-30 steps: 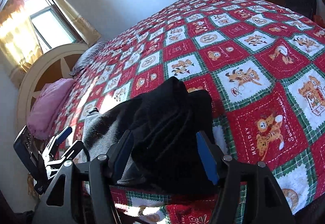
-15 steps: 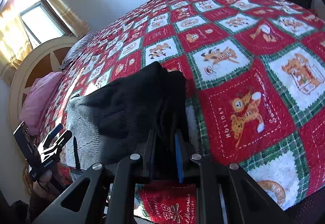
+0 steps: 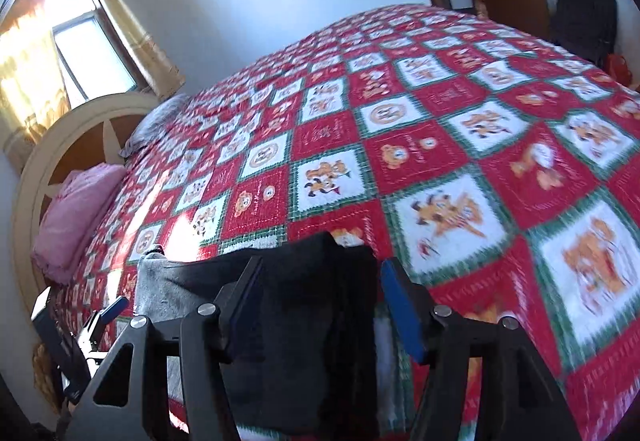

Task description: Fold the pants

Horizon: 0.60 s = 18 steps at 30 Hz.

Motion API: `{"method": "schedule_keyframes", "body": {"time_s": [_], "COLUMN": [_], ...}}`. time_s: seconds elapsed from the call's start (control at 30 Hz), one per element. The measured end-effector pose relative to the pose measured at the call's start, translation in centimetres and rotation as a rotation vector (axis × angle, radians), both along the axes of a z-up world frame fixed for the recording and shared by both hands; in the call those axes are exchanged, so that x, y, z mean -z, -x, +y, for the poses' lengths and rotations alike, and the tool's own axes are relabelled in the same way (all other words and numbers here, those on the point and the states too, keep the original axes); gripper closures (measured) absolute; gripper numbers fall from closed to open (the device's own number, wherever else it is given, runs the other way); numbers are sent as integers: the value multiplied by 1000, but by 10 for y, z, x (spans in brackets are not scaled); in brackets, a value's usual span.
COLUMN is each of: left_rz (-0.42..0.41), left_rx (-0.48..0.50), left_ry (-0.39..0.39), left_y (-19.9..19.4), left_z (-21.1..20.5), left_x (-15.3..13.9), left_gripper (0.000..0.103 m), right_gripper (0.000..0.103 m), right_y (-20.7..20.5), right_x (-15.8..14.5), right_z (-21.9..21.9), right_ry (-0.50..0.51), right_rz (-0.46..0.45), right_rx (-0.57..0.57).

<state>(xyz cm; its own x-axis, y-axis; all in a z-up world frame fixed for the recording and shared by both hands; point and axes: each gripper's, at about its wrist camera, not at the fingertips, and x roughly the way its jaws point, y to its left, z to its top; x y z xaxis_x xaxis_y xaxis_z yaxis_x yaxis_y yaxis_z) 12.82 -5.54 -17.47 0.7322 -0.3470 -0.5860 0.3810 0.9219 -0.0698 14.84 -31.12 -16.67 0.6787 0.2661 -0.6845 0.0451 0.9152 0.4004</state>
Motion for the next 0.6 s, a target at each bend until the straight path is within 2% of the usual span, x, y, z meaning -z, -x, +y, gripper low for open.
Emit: {"method": "schedule_keyframes", "body": {"time_s": [0.03, 0.07, 0.1, 0.17, 0.27, 0.4, 0.5, 0.53, 0.6], "left_rz": [-5, -11, -15, -22, -15, 20, 4, -1, -8], "left_rx": [-2, -7, -12, -27, -41, -34, -17, -10, 5], "left_ry": [-2, -2, 3, 11, 26, 20, 2, -7, -25], "left_y": [0, 0, 0, -1, -4, -7, -6, -6, -5], "left_z": [0, 2, 3, 7, 9, 4, -2, -5, -11], "left_x": [-1, -2, -3, -5, -4, 2, -3, -5, -9], "left_gripper": [0, 0, 0, 0, 0, 0, 0, 0, 0], "right_gripper": [43, 65, 79, 88, 95, 95, 94, 91, 74], "right_y": [-4, -9, -11, -4, 9, 4, 7, 11, 21], "right_x": [3, 8, 9, 7, 3, 18, 17, 12, 2], "right_z": [1, 3, 6, 8, 0, -12, -8, -6, -1], "right_ry": [-13, -31, -12, 35, 73, 49, 66, 81, 120], "right_rz": [15, 34, 48, 27, -4, 19, -3, -13, -38], "right_rx": [-12, -34, -32, -13, 39, 49, 29, 27, 43]}}
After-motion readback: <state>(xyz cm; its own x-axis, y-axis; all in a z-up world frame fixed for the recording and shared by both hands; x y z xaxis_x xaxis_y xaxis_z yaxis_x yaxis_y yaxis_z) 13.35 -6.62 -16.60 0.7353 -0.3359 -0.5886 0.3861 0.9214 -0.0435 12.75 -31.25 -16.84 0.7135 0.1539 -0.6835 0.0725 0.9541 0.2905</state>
